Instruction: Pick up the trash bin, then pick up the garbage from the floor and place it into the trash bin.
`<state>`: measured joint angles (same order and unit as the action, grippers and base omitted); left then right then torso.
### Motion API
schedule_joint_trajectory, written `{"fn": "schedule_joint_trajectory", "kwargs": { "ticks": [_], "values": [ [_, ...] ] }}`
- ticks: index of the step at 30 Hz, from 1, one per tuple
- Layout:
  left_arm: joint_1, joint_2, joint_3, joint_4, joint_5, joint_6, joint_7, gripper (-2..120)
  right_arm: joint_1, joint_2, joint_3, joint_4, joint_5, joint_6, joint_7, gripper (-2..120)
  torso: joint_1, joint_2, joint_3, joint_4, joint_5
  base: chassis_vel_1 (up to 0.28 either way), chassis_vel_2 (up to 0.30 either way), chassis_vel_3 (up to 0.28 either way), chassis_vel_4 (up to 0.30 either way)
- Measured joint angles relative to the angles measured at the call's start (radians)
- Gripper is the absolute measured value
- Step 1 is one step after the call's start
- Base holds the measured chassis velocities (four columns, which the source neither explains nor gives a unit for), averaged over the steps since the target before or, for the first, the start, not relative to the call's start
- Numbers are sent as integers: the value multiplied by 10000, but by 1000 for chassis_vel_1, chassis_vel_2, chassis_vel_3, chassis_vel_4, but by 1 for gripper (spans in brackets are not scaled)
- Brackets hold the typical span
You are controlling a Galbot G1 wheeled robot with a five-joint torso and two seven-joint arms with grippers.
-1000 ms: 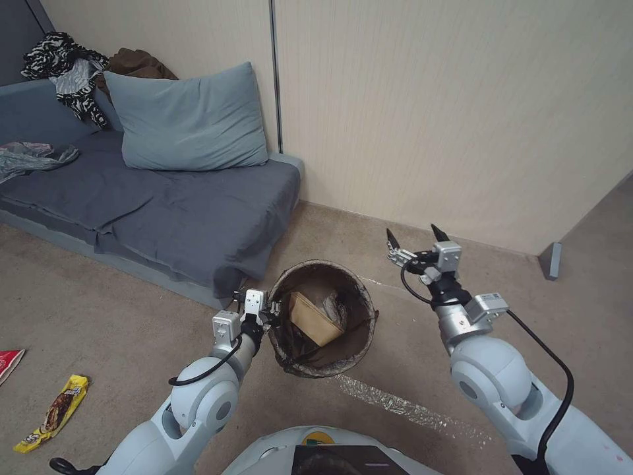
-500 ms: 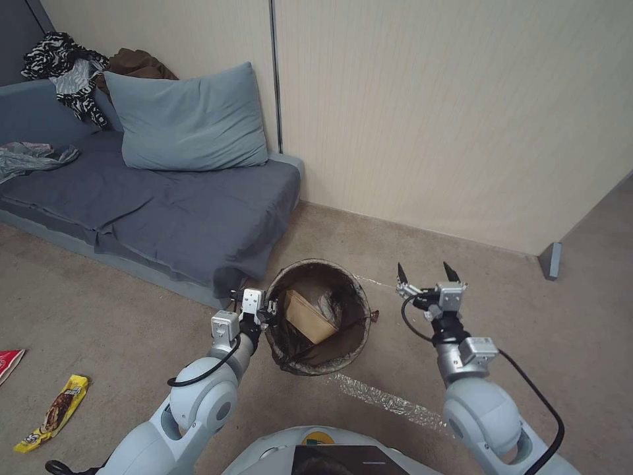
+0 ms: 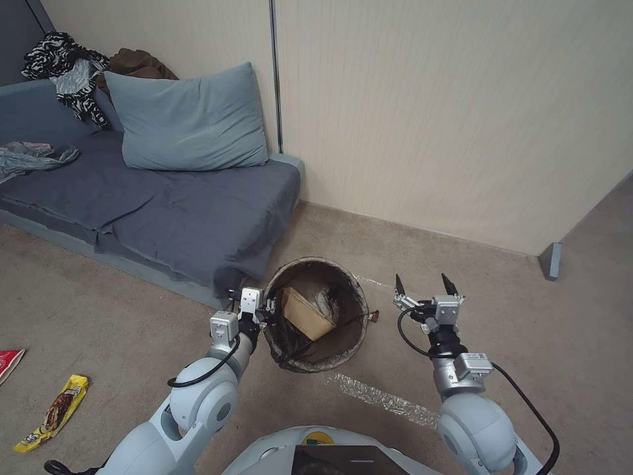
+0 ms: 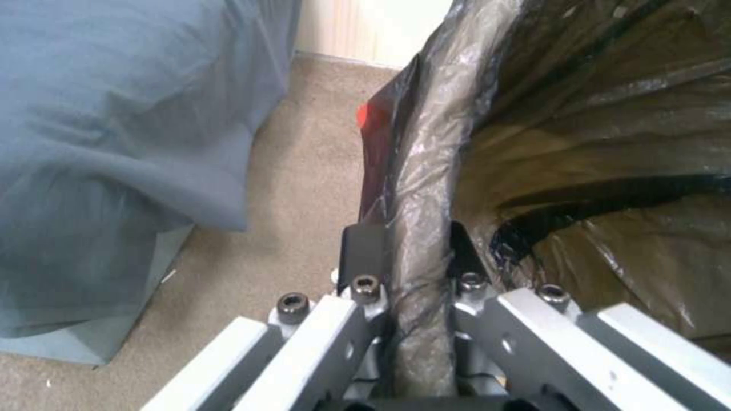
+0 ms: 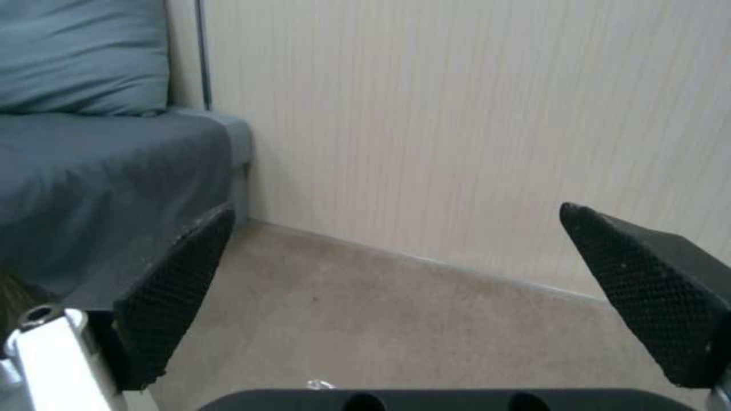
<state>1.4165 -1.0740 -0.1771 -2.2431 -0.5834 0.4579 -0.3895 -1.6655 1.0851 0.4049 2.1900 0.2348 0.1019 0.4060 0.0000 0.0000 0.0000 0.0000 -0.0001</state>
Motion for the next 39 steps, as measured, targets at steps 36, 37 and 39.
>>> {"fn": "schedule_joint_trajectory", "kwargs": {
  "ticks": [36,37,39],
  "values": [
    [179,-93,-69,-262,-219,23,-58,0,285,145,-150,15,62,-54,131,100,0,0,1,0,1,13,14,13,15],
    [180,-106,-70,-262,-220,23,-58,0,286,143,-151,14,63,-56,134,100,0,0,1,0,1,46,38,63,63],
    [186,-120,-70,-262,-220,28,-58,0,286,145,-153,13,63,-57,135,100,0,0,1,0,1,46,38,58,46]
  ]
}}
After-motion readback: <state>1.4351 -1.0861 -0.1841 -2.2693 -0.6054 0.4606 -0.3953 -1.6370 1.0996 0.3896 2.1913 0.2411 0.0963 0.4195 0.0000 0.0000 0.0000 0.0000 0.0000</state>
